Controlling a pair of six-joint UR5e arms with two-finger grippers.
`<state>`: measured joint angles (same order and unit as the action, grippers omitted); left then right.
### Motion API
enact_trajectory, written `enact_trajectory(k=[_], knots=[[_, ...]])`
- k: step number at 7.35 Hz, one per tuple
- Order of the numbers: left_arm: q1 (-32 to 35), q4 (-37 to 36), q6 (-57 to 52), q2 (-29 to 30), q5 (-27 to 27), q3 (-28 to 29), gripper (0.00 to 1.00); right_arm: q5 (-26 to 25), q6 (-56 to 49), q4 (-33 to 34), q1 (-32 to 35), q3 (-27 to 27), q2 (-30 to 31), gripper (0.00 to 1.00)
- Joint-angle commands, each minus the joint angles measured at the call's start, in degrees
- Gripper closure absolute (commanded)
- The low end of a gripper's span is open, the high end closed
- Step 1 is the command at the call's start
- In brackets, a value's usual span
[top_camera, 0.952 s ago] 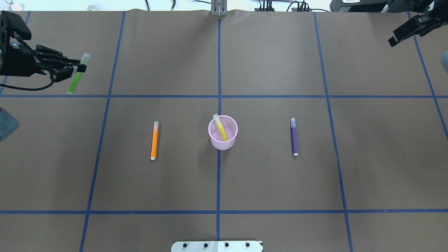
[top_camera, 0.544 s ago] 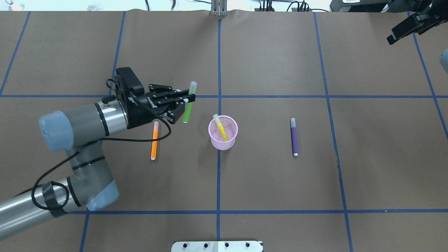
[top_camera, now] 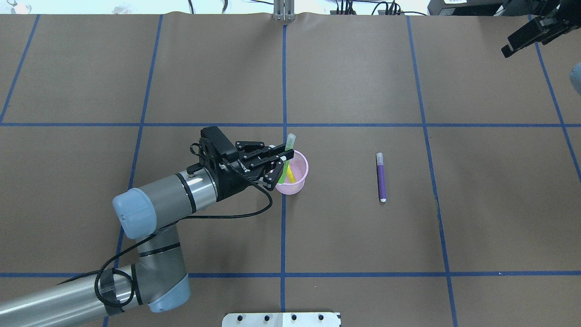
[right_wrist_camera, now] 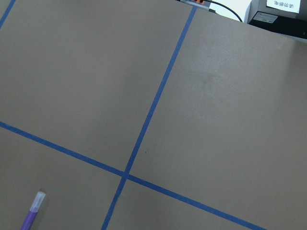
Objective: Collect pens into pen holder
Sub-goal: 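Carry the green highlighter into the pink cup and release it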
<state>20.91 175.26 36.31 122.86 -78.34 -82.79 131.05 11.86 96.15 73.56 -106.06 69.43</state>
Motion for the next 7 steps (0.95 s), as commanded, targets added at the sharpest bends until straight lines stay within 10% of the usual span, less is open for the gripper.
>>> enact_trajectory(k=[1,3,4,7], knots=[[-0.1,0.0,-0.1,2.4,0.4,1.8,1.00,0.0,0.0,0.0,0.0,0.1,0.0,0.00],[-0.1,0.1,-0.2,2.4,0.4,3.3,0.89,0.0,0.1,0.0,-0.1,0.1,-0.1,0.00],[-0.1,0.0,-0.3,2.4,0.4,3.5,0.16,0.0,0.1,-0.1,-0.1,0.1,-0.1,0.00],[0.0,0.2,0.4,2.6,1.1,3.3,0.01,0.0,0.2,-0.1,-0.1,0.1,-0.1,0.00]])
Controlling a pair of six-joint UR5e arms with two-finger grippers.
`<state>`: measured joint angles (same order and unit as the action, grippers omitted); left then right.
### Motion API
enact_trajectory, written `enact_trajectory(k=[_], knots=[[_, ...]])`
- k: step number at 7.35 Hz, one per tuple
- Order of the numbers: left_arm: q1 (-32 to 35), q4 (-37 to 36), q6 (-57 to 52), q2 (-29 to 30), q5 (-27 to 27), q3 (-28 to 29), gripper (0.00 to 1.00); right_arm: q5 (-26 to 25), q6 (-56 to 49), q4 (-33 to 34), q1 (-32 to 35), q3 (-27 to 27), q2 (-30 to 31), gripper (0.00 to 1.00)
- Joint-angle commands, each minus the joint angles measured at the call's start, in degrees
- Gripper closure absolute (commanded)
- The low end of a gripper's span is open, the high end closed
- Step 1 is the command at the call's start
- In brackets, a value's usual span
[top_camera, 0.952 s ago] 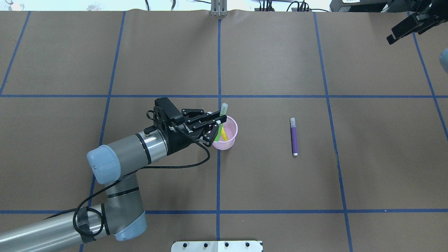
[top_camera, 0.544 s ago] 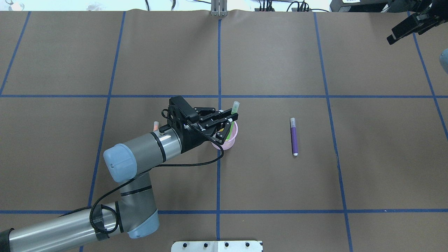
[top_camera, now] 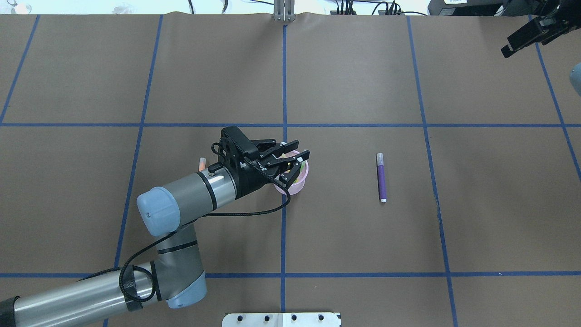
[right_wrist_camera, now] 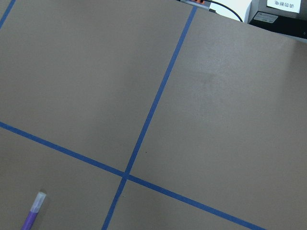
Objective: Collect pens into pen holder
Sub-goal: 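Carry the green highlighter into the pink cup and release it, then withdraw the left gripper while the right gripper moves toward the purple marker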
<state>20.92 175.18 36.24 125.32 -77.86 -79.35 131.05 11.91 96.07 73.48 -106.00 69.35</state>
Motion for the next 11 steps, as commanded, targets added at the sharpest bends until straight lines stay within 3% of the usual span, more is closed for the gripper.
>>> enact_trajectory(k=[1,2,4,5,7,8,10,11], knots=[[0.4,-0.6,0.8,0.3,0.8,-1.7,0.01,0.0,0.3,0.0,0.0,-0.1,0.0,0.00],[1.4,-5.0,0.8,-0.4,0.4,-4.6,0.00,0.0,0.7,0.1,-0.2,0.0,0.0,0.00],[4.5,-22.5,0.8,-3.9,-3.1,-13.5,0.00,0.1,4.0,0.0,-0.5,-0.5,0.0,0.00],[8.7,-33.6,0.8,-6.2,-9.8,-18.9,0.00,0.1,4.3,0.0,-0.9,-0.6,0.1,0.00],[23.3,-59.1,0.1,-8.9,-34.4,-28.2,0.00,0.1,5.6,0.0,-1.8,-1.0,0.4,0.00],[30.5,-67.3,-0.1,-10.3,-43.2,-30.2,0.00,-0.6,12.7,-0.6,-4.5,-2.1,0.4,0.00],[37.6,-68.7,-7.9,-16.9,-47.5,-31.2,0.00,-8.9,34.4,-11.5,-13.4,-2.5,1.0,0.00],[42.1,-70.1,-14.3,-20.0,-49.3,-31.0,0.00,-14.0,41.2,-12.2,-18.8,-2.6,0.9,0.01]])
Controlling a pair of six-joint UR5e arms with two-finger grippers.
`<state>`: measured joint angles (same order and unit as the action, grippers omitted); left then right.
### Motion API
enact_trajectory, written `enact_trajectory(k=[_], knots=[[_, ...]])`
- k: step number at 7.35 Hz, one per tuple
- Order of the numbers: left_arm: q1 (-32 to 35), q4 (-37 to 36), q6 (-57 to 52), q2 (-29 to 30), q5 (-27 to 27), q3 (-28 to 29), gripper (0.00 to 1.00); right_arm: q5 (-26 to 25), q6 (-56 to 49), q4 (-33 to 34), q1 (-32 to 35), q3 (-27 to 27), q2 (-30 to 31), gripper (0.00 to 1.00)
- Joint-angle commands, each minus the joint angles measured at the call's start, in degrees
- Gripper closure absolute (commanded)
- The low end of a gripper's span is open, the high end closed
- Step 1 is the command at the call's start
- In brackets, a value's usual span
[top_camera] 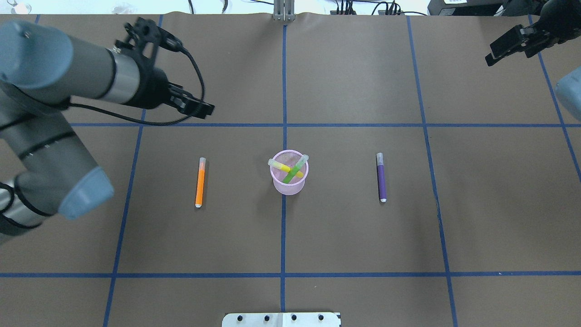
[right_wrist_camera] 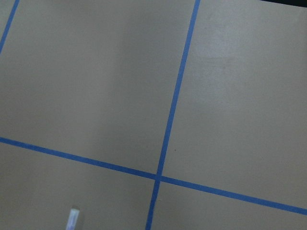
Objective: Collect pens into pen holder
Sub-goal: 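Withdraw the left gripper while the right gripper moves toward the purple marker, then grasp and lift the purple marker with the right gripper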
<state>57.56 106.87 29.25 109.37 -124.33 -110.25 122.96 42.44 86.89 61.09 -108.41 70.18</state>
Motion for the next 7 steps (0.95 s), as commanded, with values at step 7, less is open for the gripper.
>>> enact_trajectory(k=[7], knots=[[12.4,-5.9,-14.7,-5.9,-7.7,-2.6,0.00,-30.5,28.8,-18.0,-30.5,8.4,4.1,0.09]])
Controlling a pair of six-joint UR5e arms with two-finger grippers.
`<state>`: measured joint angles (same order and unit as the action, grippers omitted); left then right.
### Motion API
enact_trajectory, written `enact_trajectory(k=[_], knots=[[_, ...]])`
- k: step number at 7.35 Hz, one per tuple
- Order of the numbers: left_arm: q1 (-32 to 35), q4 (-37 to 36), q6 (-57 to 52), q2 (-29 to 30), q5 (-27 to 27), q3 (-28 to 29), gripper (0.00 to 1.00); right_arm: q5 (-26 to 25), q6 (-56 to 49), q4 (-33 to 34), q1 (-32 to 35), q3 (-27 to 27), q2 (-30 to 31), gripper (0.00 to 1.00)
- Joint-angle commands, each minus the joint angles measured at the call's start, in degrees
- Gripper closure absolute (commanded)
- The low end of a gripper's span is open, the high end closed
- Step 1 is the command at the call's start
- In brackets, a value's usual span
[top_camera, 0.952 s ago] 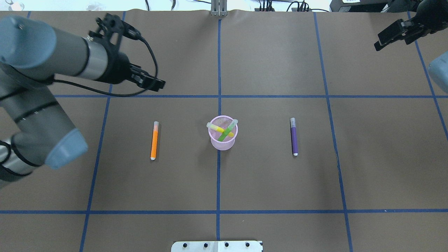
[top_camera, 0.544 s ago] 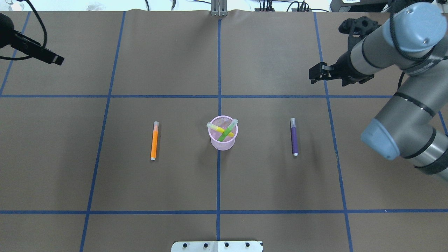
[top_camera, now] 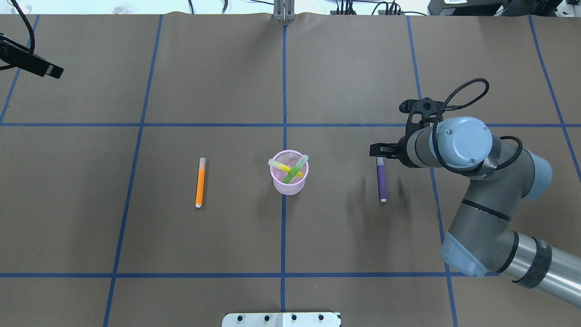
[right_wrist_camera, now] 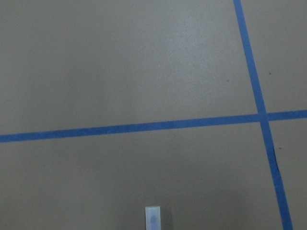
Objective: Collect pens into pen holder
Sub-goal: 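Grasp and lift the purple marker with the right gripper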
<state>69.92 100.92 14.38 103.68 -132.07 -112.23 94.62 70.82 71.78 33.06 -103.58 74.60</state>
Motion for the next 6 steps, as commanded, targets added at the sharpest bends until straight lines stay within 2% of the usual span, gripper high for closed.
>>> enact_trajectory(k=[1,3,5,6], knots=[[0.0,0.1,0.2,-0.2,0.3,-0.6,0.00,-2.3,0.3,-2.8,-2.6,3.3,-0.2,0.23],[-0.1,0.1,0.2,-0.2,0.5,-0.6,0.00,-2.2,0.3,-2.0,-3.5,3.5,-0.2,0.36],[-0.1,0.2,0.2,-0.3,0.5,-0.6,0.00,-2.1,0.3,-1.9,-3.9,3.6,-0.3,0.67],[-0.1,0.2,0.2,-0.4,0.5,-0.6,0.00,-1.9,0.1,-1.8,-4.1,3.6,-0.3,0.92]])
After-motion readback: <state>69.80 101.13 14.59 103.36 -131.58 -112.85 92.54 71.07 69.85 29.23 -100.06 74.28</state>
